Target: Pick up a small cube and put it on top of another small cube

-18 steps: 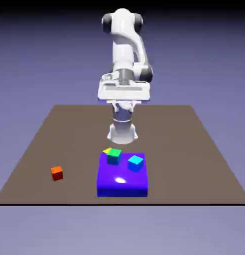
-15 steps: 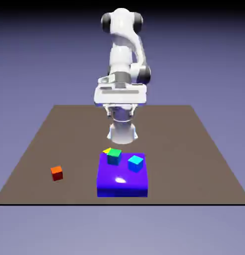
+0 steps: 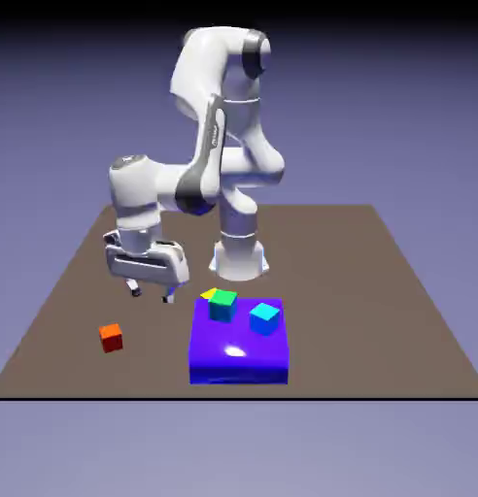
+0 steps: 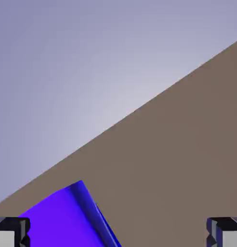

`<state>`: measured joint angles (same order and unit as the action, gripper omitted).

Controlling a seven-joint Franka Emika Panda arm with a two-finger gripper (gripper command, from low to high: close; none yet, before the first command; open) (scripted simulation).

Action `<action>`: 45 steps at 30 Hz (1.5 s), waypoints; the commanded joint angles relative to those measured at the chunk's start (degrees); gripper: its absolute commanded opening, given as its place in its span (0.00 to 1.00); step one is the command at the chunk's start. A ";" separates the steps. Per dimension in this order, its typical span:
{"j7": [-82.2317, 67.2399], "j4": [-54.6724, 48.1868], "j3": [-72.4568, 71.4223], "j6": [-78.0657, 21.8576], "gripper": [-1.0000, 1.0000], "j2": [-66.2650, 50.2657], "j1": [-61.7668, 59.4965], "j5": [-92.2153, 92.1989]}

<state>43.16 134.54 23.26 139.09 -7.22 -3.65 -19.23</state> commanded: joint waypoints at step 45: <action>-30.18 0.59 -20.11 -22.22 0.00 6.16 22.28 37.52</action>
<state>12.90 135.13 3.14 116.83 -1.06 25.98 18.12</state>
